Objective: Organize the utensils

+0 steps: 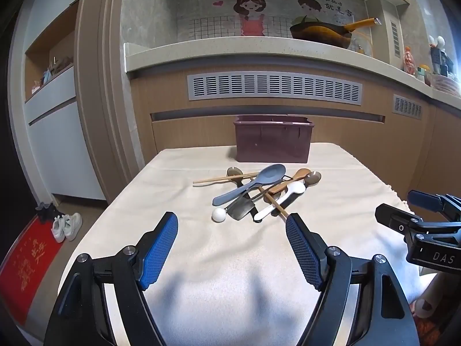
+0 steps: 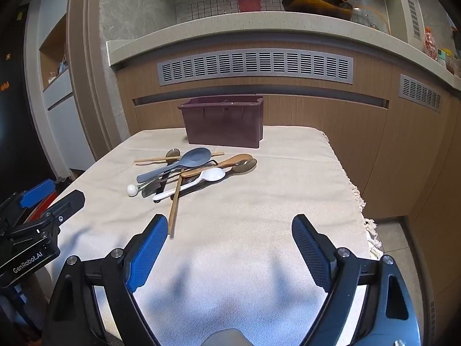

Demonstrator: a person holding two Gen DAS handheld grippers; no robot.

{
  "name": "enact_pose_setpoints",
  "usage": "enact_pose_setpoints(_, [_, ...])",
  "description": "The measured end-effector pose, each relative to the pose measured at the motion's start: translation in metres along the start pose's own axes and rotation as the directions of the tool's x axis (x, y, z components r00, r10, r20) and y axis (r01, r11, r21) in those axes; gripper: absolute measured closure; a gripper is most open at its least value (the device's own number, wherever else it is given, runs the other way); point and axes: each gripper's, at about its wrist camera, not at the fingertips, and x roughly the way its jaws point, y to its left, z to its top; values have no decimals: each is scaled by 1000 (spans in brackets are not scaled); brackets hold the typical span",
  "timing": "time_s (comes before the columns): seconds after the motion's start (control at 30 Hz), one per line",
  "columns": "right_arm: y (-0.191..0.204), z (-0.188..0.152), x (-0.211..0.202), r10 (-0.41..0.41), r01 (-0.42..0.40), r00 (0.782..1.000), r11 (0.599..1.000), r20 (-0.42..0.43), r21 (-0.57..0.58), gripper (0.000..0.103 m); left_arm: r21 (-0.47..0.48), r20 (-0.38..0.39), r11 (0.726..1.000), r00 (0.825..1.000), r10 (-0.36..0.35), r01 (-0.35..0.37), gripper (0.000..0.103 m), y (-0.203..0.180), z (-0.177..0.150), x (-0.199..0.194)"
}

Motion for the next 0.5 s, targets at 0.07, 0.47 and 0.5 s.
enact_pose_setpoints(0.07, [0,0,0,0,0,1000,1000,-2,0,17,0,0,1000,1000,-1,1,26,0,0,0])
enact_pose_setpoints(0.47, [0,0,1,2,-2,1000,1000,-12,5,17,0,-10,1000,1000,0,0,26,-2,-4,2])
enact_pose_setpoints(0.5, [-1,0,3,4,-4,1000,1000,-16,6,17,0,-10,1000,1000,0,0,26,-2,-4,2])
